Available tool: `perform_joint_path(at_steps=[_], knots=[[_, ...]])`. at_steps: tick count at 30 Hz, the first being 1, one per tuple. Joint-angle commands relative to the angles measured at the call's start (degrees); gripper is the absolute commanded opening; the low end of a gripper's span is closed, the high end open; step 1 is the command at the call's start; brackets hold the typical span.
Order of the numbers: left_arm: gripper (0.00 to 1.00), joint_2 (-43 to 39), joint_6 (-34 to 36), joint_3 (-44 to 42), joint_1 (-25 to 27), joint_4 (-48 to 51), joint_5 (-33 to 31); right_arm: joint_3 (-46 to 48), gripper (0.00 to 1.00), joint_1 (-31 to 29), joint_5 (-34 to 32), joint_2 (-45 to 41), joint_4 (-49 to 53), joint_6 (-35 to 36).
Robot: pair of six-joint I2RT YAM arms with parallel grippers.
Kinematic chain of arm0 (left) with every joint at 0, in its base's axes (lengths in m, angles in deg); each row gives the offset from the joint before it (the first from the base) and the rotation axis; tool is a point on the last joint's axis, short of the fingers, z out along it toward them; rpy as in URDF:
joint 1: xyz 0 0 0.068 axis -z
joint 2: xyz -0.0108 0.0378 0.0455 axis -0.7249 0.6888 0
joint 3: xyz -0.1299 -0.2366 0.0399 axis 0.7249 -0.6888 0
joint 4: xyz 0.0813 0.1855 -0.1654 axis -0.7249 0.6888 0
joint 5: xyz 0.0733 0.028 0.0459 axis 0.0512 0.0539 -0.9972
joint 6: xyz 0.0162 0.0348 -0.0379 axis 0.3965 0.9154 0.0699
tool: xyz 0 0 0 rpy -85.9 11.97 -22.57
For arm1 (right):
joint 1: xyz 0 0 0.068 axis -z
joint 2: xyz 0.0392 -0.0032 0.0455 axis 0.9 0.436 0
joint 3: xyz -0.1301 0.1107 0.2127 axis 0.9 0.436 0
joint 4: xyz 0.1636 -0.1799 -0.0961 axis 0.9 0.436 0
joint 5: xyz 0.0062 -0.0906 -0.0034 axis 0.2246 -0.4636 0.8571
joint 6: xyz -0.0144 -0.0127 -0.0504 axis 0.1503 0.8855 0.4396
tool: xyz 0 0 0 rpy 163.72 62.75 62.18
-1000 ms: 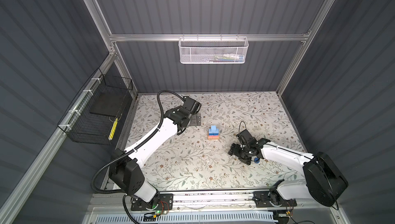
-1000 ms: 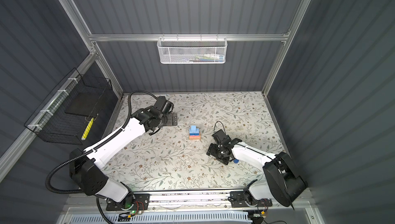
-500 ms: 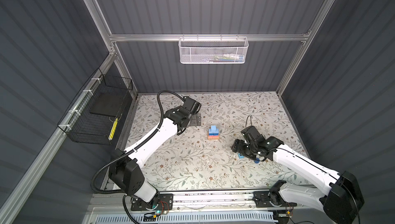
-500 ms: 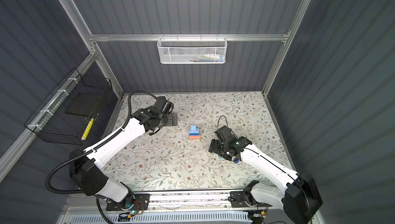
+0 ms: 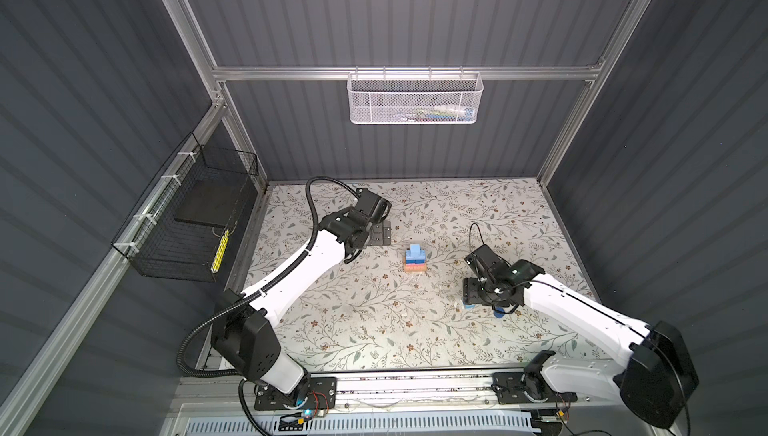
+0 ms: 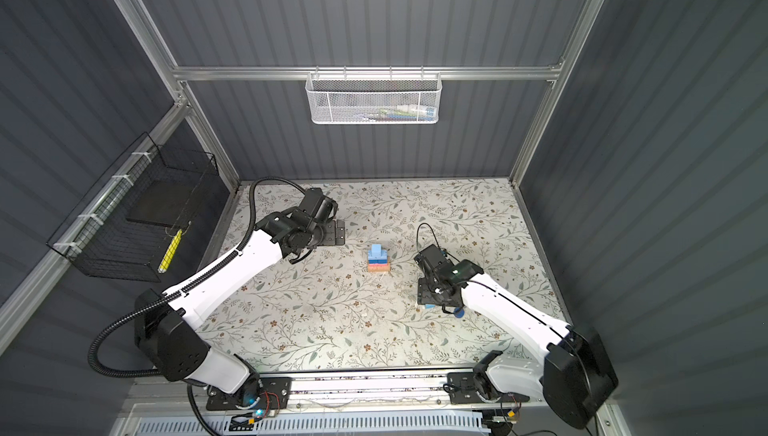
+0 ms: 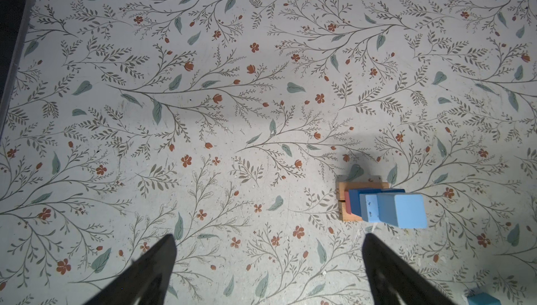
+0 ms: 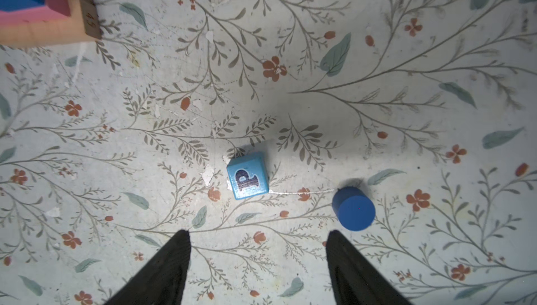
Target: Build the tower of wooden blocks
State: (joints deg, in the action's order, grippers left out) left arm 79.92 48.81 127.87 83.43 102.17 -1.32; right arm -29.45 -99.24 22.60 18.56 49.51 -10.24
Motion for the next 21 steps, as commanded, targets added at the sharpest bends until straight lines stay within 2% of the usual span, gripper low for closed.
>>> perform_joint_path(at_steps=[1,12,21], knots=[[1.00,-1.04,1.01,-0.37,-0.06,-0.27,0.48,-1.09,0.73,-0.16,1.15,3.78,-1.14,3.93],[1.00,-0.82,1.09,-0.32,-0.06,0.10,0.11,-1.05,0.70,-0.10,2.56,10.89,-5.69,6.70],[1.00,-0.28,0.74,-0.37,-0.06,0.06,0.63,0.79,0.65,0.15,4.32,12.29,-8.34,5.98]])
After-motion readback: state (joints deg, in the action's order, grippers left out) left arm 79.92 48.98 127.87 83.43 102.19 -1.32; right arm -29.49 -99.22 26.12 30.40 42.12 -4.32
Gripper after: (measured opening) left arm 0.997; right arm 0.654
